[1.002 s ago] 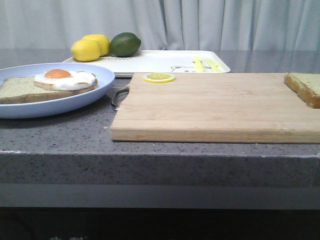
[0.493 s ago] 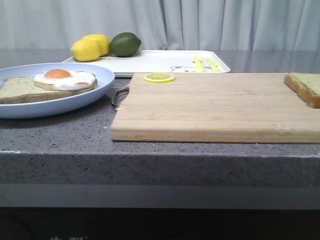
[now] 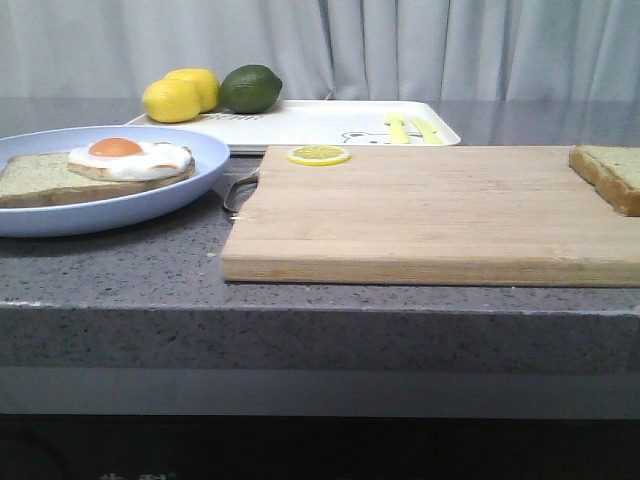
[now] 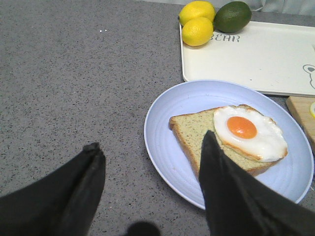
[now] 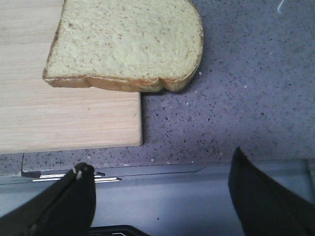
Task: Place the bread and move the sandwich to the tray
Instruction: 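Lower the right gripper and grasp the bread slice by its edge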
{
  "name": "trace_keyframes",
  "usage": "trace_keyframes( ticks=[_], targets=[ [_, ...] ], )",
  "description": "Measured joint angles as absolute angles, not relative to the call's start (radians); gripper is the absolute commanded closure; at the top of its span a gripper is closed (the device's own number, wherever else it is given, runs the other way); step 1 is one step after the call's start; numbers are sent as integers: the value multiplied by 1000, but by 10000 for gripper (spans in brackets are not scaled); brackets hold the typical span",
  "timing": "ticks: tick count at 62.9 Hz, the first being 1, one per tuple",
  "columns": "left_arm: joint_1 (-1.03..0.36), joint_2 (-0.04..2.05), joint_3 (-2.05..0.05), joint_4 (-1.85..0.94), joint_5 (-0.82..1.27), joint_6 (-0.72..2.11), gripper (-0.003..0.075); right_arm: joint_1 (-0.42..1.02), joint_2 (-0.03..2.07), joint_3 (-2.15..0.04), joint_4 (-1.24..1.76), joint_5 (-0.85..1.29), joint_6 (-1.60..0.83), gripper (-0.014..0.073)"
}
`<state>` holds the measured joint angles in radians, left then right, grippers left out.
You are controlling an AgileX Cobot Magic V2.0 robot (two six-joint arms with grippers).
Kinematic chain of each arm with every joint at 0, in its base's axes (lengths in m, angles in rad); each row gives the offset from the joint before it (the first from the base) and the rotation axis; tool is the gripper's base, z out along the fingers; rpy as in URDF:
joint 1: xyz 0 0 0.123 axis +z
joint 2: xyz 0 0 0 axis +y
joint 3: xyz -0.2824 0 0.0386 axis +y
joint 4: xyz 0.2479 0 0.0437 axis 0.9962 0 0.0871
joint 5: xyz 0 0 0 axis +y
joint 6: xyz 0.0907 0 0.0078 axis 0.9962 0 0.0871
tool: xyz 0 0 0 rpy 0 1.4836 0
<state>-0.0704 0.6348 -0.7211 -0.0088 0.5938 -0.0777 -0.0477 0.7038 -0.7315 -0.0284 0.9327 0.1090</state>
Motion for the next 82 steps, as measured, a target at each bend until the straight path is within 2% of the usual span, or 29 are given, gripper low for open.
trace_keyframes(
  ticks=[32, 42, 51, 62, 82],
  targets=[
    [-70, 635, -721, -9, 594, -78, 292, -334, 964, -945, 0, 1037, 95, 21],
    [-70, 635, -721, -9, 594, -78, 293, -456, 1082, -1011, 133, 1039, 9, 21],
    [-70, 635, -721, -9, 594, -78, 293, -569, 1227, -1054, 402, 1039, -151, 21],
    [-70, 635, -721, -9, 594, -78, 293, -596, 1379, -1056, 614, 1039, -335, 21],
    [-70, 635, -721, -9, 594, -78, 293, -606, 1587, -1066, 768, 1083, -491, 21]
  ],
)
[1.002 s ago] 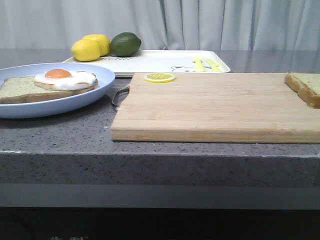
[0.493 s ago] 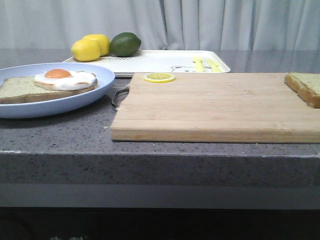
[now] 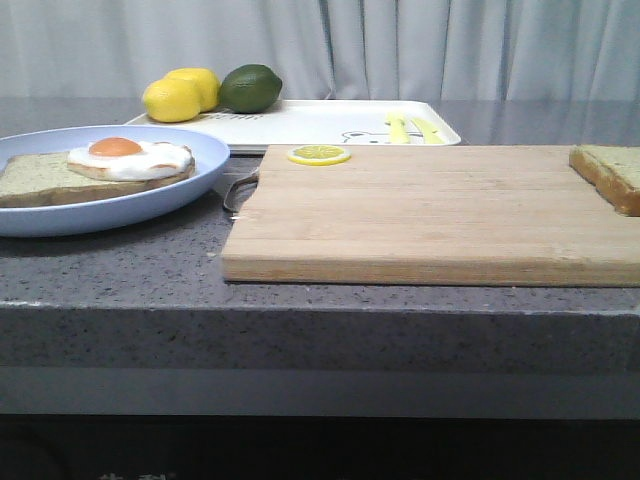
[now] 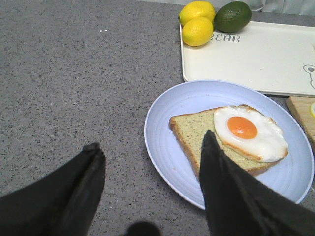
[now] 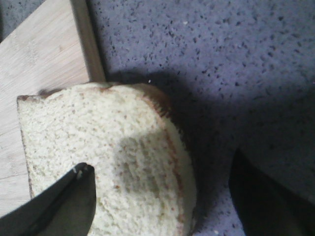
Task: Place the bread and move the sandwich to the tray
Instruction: 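Lower the right gripper and grasp the bread slice by its edge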
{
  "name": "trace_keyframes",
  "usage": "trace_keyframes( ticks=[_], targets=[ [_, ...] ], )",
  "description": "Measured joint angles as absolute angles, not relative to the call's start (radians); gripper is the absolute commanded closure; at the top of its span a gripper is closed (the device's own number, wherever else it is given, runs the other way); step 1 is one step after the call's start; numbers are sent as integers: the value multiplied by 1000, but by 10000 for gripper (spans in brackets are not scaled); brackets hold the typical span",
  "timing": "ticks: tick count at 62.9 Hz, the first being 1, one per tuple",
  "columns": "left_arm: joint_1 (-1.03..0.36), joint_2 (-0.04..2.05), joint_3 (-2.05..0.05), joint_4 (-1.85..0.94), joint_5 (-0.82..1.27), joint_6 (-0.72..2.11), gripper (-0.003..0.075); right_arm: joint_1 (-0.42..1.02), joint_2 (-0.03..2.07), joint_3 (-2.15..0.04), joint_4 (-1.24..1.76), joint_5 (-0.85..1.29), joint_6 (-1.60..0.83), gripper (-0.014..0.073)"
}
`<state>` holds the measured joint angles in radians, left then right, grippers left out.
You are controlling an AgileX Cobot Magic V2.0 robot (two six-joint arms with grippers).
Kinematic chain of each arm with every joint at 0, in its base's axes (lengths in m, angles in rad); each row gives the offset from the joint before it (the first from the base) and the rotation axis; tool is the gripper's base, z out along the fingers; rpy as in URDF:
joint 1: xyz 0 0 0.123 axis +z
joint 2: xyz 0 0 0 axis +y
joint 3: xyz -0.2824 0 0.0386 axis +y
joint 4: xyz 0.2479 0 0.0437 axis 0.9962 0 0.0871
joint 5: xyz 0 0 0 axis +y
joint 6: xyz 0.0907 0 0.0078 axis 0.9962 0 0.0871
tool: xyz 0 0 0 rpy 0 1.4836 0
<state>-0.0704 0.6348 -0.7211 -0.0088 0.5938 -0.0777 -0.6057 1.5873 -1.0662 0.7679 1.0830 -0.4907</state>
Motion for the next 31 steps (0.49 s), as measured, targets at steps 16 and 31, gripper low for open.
trace_keyframes(
  ticks=[16, 31],
  targets=[
    [-70, 635, -721, -9, 594, -78, 293, -610, 1680, -1118, 841, 1176, -544, 25],
    [-70, 635, -721, -9, 594, -78, 293, -610, 1693, -1169, 838, 1189, -560, 146]
  ],
)
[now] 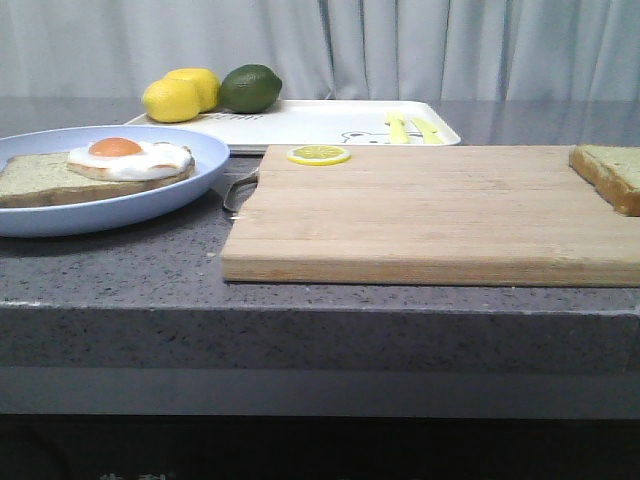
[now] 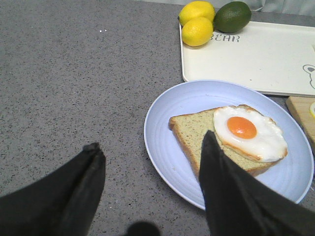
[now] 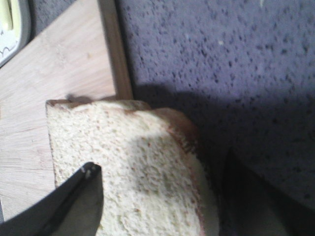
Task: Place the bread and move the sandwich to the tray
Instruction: 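Lower the right gripper and grasp the bread slice by its edge, then lift the bread slice with the right gripper toward the blue plate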
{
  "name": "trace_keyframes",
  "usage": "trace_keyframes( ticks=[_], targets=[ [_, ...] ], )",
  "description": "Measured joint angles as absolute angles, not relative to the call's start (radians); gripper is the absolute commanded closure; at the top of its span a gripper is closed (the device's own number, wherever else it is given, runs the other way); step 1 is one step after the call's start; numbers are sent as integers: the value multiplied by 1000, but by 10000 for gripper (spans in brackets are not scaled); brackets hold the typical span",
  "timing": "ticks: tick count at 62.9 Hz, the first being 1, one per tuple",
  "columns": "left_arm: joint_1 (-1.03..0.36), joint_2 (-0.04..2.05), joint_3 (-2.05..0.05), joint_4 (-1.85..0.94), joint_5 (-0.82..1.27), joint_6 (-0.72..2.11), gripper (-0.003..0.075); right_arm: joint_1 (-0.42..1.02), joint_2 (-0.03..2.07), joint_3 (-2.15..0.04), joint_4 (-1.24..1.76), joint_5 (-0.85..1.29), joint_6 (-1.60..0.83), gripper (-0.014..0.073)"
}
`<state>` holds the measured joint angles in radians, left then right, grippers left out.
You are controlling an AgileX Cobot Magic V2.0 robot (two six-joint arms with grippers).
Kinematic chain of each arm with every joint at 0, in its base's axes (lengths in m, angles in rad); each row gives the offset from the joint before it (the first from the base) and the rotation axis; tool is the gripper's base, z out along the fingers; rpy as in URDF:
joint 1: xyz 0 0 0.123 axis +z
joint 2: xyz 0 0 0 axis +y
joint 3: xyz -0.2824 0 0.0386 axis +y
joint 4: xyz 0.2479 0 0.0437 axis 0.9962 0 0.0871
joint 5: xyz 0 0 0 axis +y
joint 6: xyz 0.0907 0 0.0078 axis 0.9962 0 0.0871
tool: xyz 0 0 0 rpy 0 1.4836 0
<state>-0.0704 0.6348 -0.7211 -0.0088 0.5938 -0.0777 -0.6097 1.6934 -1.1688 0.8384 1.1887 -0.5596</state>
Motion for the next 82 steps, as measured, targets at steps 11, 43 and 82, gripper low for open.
trace_keyframes(
  ticks=[11, 43, 82],
  targets=[
    [-70, 635, -721, -9, 594, -78, 293, -610, 1695, -1175, 835, 1189, -561, 202],
    [-70, 635, -721, -9, 594, -78, 293, -610, 1742, -1176, 811, 1191, -558, 215],
    [-70, 635, -721, -7, 589, -78, 293, -610, 1743, -1176, 786, 1191, -559, 664]
  ],
)
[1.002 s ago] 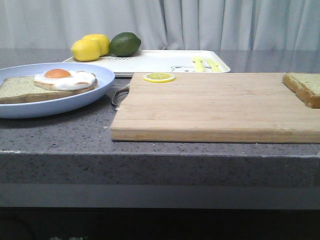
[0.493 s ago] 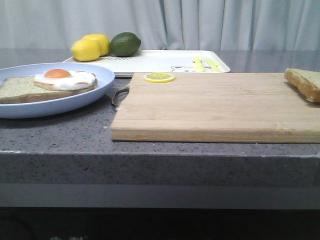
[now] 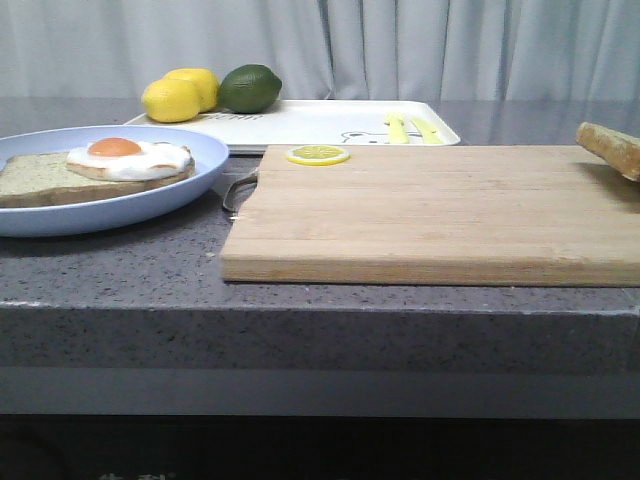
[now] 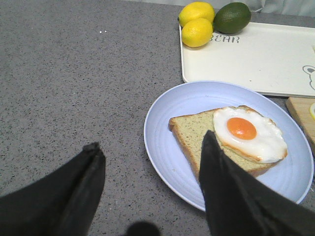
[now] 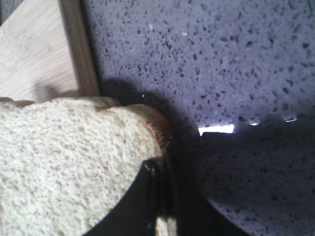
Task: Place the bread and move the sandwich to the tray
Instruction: 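Lift the bread slice with the right gripper toward the blue plate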
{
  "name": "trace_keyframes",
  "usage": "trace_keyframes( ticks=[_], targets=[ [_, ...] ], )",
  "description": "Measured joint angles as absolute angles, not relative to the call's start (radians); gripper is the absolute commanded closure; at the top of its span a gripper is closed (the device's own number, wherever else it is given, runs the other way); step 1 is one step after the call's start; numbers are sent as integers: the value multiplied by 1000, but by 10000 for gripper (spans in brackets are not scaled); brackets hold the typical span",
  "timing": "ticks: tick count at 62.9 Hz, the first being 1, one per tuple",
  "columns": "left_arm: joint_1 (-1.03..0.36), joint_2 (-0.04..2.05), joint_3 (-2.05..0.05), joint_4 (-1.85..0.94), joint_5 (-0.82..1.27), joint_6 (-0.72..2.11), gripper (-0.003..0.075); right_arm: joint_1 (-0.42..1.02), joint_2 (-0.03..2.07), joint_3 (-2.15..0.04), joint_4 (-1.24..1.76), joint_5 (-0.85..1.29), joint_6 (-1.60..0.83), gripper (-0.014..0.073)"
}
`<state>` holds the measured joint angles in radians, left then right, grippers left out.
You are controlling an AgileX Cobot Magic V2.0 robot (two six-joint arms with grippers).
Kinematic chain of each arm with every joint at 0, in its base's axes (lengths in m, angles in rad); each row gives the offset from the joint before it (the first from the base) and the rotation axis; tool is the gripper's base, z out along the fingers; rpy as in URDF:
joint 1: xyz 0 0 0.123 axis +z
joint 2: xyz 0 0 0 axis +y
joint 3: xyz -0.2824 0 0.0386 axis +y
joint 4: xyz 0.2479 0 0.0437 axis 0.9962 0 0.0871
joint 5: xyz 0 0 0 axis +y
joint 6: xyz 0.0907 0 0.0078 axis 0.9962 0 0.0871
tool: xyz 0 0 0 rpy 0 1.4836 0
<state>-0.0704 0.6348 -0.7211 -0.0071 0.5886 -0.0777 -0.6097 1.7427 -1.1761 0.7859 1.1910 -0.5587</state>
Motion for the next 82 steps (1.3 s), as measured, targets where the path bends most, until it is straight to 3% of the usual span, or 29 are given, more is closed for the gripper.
trace_keyframes(
  ticks=[43, 67, 82],
  targets=[
    [-70, 635, -721, 0, 552, -78, 293, -571, 1491, -1176, 1097, 1196, -547, 661],
    [-70, 635, -721, 0, 552, -78, 301, -150, 1480, -1176, 1304, 1194, -542, 661],
    [-70, 635, -721, 0, 552, -78, 301, 135, 1510, -1176, 1467, 1009, -542, 661]
  ],
)
